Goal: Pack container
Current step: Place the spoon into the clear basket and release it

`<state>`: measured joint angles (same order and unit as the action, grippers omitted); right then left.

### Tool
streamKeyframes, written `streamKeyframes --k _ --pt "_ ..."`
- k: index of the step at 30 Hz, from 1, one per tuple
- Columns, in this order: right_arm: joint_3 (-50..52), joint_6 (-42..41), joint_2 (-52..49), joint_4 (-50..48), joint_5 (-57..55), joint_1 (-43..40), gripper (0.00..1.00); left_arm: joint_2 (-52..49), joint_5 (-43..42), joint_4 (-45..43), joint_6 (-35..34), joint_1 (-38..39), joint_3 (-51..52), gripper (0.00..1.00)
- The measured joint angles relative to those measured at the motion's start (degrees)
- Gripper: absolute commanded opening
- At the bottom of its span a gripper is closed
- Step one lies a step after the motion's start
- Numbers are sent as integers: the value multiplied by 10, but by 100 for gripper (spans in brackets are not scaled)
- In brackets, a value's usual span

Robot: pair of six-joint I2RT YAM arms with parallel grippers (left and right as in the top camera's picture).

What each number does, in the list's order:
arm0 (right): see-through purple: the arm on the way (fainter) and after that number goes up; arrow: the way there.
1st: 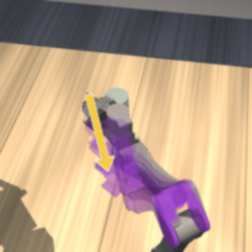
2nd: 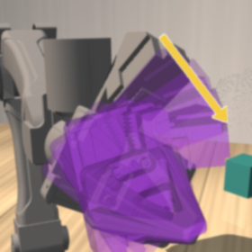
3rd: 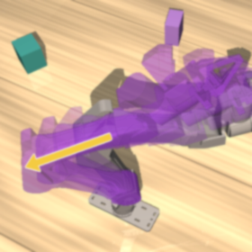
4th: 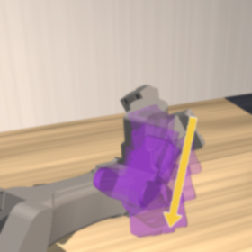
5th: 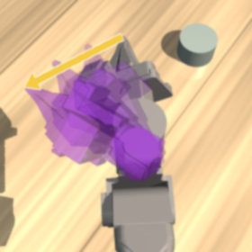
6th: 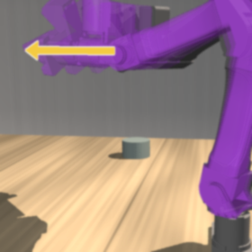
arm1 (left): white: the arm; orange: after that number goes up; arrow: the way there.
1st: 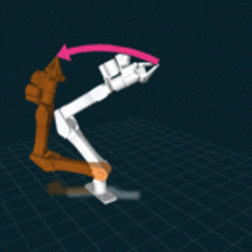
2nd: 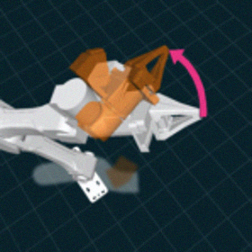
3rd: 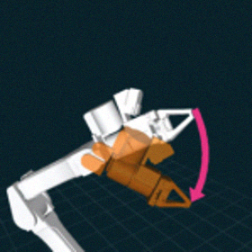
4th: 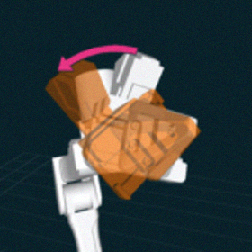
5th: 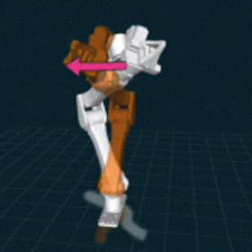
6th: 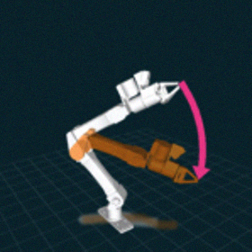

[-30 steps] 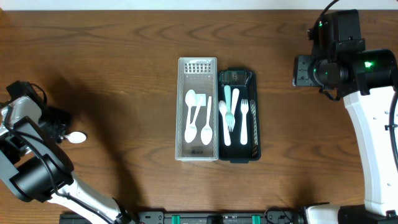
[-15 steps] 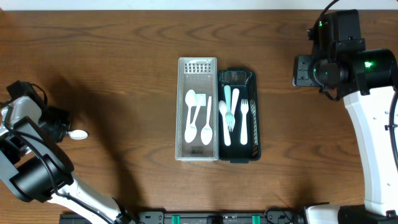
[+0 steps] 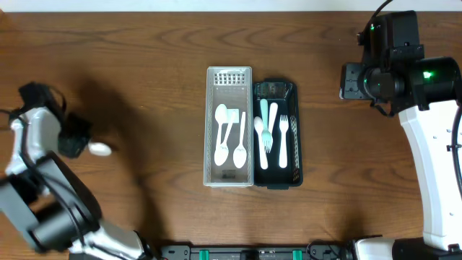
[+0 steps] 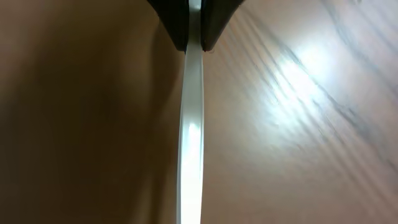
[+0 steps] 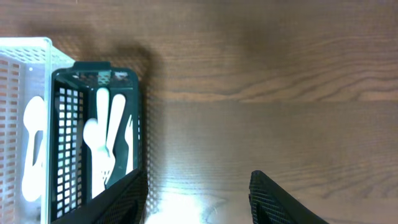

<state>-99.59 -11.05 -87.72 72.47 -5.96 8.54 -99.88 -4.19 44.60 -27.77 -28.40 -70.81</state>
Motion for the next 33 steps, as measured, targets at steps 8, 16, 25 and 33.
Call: streamKeyframes --k 8,16,25,33 --pt "0 0 0 -35 0 0 56 221 -3 19 45 269 -18 6" --pt "0 0 -19 -43 0 0 56 237 -8 19 113 526 -18 6" --pt "0 0 -69 -42 0 0 56 121 4 12 163 626 -18 6" --pt "0 0 -76 -42 0 0 56 18 19 -12 188 625 -18 13"
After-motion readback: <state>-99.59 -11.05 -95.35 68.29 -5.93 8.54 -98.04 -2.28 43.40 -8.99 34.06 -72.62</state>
